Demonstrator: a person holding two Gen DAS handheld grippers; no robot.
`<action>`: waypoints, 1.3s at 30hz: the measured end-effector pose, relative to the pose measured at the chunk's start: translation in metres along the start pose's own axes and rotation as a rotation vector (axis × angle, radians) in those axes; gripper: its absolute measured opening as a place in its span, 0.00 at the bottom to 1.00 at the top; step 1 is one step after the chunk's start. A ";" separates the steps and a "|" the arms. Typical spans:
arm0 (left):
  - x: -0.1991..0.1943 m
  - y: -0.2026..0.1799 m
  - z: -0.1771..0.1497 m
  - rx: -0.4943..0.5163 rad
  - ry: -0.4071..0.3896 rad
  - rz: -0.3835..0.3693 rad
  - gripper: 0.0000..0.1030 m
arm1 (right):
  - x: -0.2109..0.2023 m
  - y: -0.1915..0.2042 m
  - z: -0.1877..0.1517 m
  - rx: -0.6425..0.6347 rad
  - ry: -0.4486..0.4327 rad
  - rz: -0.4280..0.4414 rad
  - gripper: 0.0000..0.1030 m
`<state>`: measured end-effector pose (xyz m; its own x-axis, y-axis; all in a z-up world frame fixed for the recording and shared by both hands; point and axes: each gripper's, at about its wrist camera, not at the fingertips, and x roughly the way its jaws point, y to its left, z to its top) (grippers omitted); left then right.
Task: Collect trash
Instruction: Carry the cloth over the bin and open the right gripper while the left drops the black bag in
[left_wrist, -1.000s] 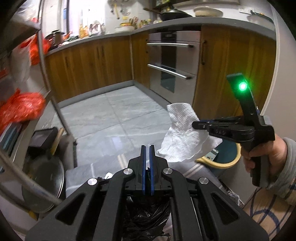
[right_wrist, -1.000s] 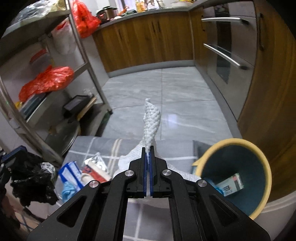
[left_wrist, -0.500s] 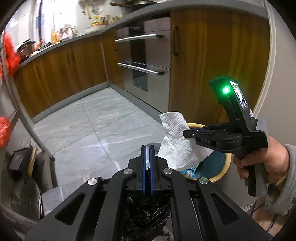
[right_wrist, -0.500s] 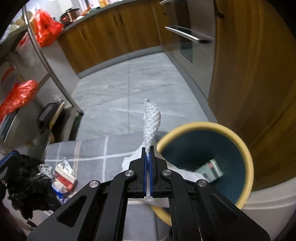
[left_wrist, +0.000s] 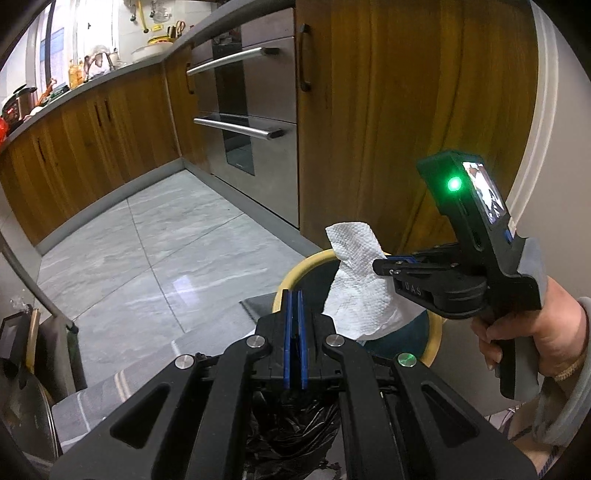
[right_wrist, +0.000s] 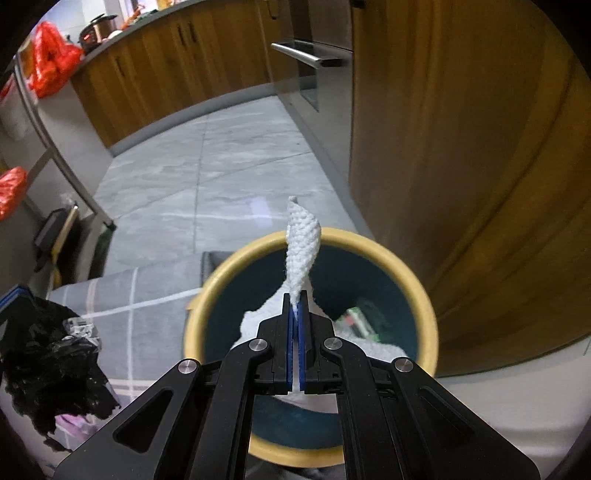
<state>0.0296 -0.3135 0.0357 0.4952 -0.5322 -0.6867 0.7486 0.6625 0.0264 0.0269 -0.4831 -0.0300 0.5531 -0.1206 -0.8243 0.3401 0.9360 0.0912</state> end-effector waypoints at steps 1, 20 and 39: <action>0.003 -0.001 0.001 -0.001 0.002 -0.002 0.03 | 0.000 -0.003 0.000 0.001 0.000 -0.003 0.03; 0.071 -0.013 0.008 -0.111 0.053 -0.083 0.03 | 0.039 -0.029 -0.016 0.113 0.177 -0.089 0.04; 0.090 -0.006 0.003 -0.141 0.083 -0.059 0.03 | 0.047 -0.020 -0.017 0.073 0.172 -0.083 0.10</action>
<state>0.0704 -0.3668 -0.0240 0.4098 -0.5309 -0.7418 0.7032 0.7018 -0.1139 0.0334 -0.5025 -0.0802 0.3850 -0.1322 -0.9134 0.4369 0.8979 0.0542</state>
